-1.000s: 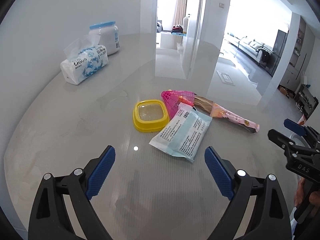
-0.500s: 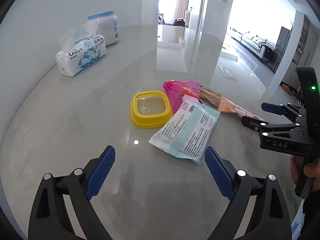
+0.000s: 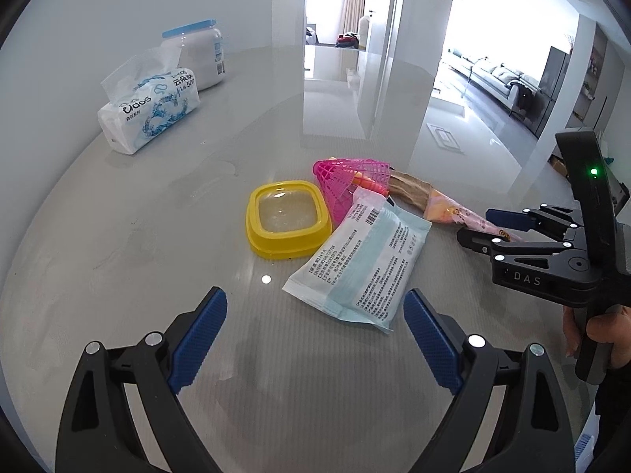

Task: Collect trash
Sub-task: 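Grasp the pink wrapper with the right tool while the left grasps the wipes pack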

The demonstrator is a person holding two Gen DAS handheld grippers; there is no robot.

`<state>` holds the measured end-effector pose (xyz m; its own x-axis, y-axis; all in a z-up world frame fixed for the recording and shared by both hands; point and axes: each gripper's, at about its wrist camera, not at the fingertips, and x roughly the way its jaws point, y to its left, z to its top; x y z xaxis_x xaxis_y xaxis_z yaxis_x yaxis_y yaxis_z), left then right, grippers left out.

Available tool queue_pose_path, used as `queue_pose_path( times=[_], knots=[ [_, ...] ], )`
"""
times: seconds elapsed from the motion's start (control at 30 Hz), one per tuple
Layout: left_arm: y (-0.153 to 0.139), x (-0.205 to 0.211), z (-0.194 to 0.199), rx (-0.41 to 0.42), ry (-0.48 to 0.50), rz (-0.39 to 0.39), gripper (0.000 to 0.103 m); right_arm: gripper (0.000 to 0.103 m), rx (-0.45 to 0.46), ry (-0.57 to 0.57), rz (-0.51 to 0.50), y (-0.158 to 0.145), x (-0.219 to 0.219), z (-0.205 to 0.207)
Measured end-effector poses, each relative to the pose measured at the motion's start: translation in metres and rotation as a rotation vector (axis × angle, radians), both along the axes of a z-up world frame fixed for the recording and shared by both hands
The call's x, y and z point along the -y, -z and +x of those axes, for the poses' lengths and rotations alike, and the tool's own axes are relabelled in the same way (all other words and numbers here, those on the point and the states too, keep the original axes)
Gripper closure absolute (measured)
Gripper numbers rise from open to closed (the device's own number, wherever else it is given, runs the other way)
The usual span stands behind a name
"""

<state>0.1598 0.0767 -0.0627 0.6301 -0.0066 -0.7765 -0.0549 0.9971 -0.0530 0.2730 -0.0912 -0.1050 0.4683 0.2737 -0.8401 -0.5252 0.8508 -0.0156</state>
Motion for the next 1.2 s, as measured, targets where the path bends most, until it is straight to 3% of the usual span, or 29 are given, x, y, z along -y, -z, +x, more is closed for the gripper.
queue_pose_path(
  times=[0.07, 0.13, 0.27, 0.7, 0.97, 1.2],
  knots=[
    [0.001, 0.002, 0.002, -0.003, 0.005, -0.002, 0.014, 0.078, -0.004, -0.010, 0.010, 0.000, 0.000, -0.004],
    [0.003, 0.005, 0.004, -0.006, 0.012, 0.003, 0.013, 0.088, -0.008, -0.013, 0.017, -0.001, -0.002, -0.008],
    [0.007, 0.009, 0.010, -0.017, 0.025, -0.001, 0.013, 0.092, -0.020, 0.010, 0.060, -0.003, 0.007, -0.016],
    [0.025, 0.033, 0.043, -0.069, 0.067, 0.002, 0.013, 0.092, 0.017, 0.117, 0.236, -0.036, 0.058, -0.079],
    [0.025, 0.043, 0.051, -0.061, 0.063, 0.050, 0.013, 0.092, 0.032, 0.140, 0.269, -0.042, 0.068, -0.110],
    [0.020, 0.039, 0.041, -0.041, 0.121, 0.052, 0.013, 0.092, 0.031, 0.139, 0.287, -0.048, 0.074, -0.121]
  ],
)
